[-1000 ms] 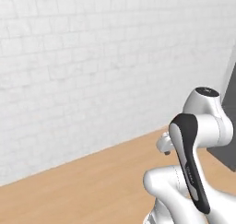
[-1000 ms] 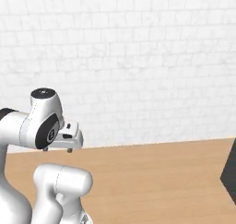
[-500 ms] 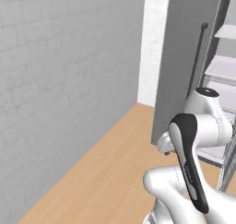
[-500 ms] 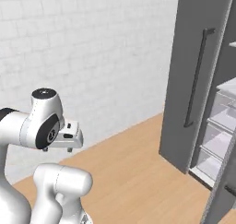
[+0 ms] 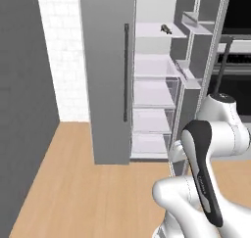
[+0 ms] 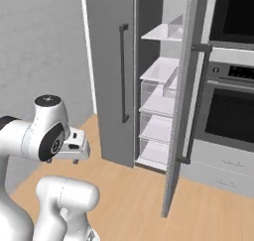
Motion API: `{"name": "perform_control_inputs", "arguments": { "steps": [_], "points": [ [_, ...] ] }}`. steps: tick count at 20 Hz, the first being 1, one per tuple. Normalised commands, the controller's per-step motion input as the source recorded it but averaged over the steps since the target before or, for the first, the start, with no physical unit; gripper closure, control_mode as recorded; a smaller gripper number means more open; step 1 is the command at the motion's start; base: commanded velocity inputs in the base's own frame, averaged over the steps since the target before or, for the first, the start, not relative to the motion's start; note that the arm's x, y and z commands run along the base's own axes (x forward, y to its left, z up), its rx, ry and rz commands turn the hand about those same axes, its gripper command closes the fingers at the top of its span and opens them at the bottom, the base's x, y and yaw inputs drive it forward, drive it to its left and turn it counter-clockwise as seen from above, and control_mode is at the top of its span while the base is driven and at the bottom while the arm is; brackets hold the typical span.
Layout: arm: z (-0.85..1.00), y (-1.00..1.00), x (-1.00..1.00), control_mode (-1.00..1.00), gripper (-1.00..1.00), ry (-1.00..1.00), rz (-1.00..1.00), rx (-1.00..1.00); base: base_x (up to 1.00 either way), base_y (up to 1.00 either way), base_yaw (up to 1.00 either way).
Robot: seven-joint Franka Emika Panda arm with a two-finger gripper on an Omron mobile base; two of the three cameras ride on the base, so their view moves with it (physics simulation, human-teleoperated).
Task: Place one lemon wedge and one fish in each tupperware on the nearby counter, to pack two identical lunches.
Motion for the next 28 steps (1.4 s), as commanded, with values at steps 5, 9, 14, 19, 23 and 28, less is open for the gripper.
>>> {"name": "perform_control_inputs", "arguments": {
  "steps": [5,9,14,19,23,28],
  "points": [
    [0.00,0.00,0.00,1.00,-1.00,0.00,0.00,0.00,1.00,0.26,-0.37],
    [0.00,0.00,0.00,1.00,-1.00,0.00,0.00,0.00,1.00,0.20,-0.24],
    [0.00,0.00,0.00,1.00,-1.00,0.00,0.00,0.00,0.86,0.20,-0.27],
    [0.00,0.00,0.00,1.00,-1.00,0.00,0.00,0.00,0.65,0.22,-0.20],
    [0.00,0.00,0.00,1.00,-1.00,0.00,0.00,0.00,0.40,0.24,-0.14],
    [0.00,0.00,0.00,1.00,-1.00,0.00,0.00,0.00,0.28,0.08,-0.20]
  ]
}}
